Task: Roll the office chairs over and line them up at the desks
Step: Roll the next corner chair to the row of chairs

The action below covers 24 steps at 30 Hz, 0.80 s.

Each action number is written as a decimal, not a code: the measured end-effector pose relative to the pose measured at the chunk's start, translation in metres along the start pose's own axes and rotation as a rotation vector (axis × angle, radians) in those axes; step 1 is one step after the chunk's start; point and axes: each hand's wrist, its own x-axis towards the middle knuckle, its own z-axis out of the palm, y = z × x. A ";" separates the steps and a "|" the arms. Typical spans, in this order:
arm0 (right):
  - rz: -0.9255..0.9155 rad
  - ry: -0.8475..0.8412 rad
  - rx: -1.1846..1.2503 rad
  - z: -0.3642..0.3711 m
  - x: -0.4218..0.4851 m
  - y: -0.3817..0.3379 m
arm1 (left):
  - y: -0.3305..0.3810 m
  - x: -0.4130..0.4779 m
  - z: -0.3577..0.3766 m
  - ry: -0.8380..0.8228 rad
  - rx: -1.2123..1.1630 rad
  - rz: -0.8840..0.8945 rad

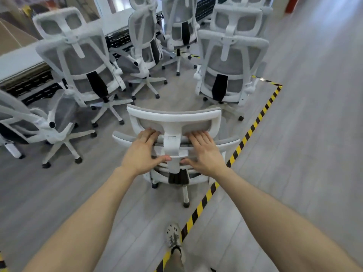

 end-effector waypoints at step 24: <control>0.337 -0.223 -0.250 -0.028 0.224 0.057 | -0.068 0.238 0.002 -0.101 0.361 -0.014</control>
